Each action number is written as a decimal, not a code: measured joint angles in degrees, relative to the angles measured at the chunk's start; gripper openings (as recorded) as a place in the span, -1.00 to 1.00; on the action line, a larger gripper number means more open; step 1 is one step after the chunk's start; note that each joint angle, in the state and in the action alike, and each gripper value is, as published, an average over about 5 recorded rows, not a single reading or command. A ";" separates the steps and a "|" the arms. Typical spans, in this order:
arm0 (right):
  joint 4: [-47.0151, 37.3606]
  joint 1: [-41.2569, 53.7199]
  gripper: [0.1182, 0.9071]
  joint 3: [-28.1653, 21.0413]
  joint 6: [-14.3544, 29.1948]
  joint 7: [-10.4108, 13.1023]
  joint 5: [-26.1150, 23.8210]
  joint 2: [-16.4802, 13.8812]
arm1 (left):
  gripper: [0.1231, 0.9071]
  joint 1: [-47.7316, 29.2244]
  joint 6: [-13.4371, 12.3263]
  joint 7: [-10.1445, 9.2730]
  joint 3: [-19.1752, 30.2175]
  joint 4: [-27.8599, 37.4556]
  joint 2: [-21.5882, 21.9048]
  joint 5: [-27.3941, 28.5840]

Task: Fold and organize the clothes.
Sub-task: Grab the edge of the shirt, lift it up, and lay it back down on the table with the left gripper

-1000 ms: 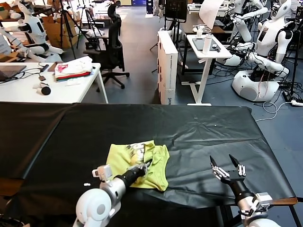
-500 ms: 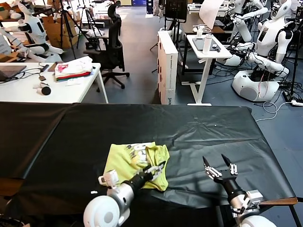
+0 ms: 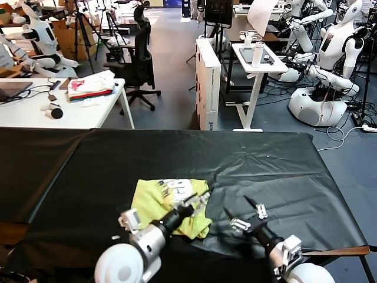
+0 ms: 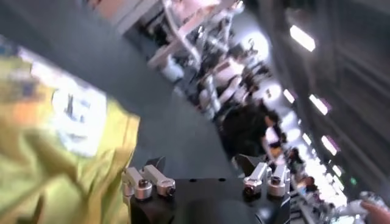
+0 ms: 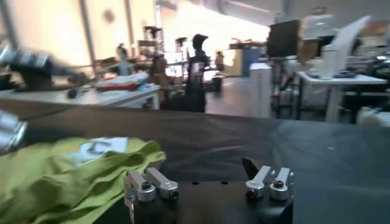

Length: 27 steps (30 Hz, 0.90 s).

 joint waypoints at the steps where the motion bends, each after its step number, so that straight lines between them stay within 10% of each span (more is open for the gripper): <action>1: -0.31 0.93 1.00 -1.00 0.45 -0.24 -1.36 -0.19 | 1.00 -0.32 -0.67 0.38 -0.94 -0.01 0.90 0.85; 14: -2.35 9.14 1.00 -7.09 5.36 0.00 -15.70 -1.34 | 1.00 1.33 -5.15 2.51 -6.75 0.52 8.15 8.80; 27: -3.95 10.41 0.82 -7.39 7.27 -0.17 -18.01 -1.76 | 1.00 2.70 -5.42 2.40 -7.59 0.45 8.41 10.16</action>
